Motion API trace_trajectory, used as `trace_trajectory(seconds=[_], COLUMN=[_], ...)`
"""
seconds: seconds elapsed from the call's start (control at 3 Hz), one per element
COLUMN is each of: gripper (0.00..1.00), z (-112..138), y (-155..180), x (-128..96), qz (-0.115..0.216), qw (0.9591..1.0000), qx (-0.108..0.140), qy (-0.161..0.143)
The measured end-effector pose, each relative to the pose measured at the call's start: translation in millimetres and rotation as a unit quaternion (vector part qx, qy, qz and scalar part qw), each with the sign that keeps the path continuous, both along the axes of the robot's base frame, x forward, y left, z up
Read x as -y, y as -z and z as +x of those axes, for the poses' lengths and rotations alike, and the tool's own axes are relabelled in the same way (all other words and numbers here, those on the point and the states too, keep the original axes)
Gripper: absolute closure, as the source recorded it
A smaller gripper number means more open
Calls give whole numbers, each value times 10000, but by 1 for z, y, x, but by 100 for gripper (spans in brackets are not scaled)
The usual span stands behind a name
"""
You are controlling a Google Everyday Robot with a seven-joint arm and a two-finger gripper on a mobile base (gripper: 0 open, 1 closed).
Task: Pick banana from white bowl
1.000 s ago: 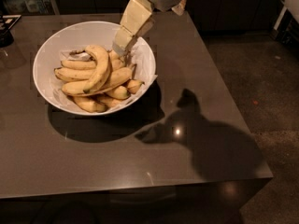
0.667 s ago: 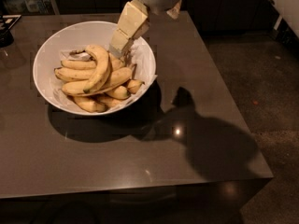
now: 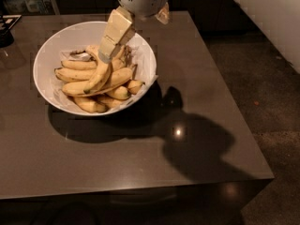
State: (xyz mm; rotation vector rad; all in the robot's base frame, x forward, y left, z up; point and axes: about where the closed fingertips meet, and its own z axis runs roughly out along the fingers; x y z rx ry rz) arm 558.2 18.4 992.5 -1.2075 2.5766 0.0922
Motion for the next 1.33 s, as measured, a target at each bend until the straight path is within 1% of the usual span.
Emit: trace_trajectory(seconds=[0.33, 0.67, 1.0, 1.33], gripper=[0, 0, 0, 0], z=[5, 15, 22, 25], y=[6, 18, 32, 45], x=[-24, -53, -73, -85], qz=[177, 233, 216, 210], qw=[9998, 9993, 9986, 9977], qx=[-84, -289, -479, -649], qy=[-23, -61, -49, -7])
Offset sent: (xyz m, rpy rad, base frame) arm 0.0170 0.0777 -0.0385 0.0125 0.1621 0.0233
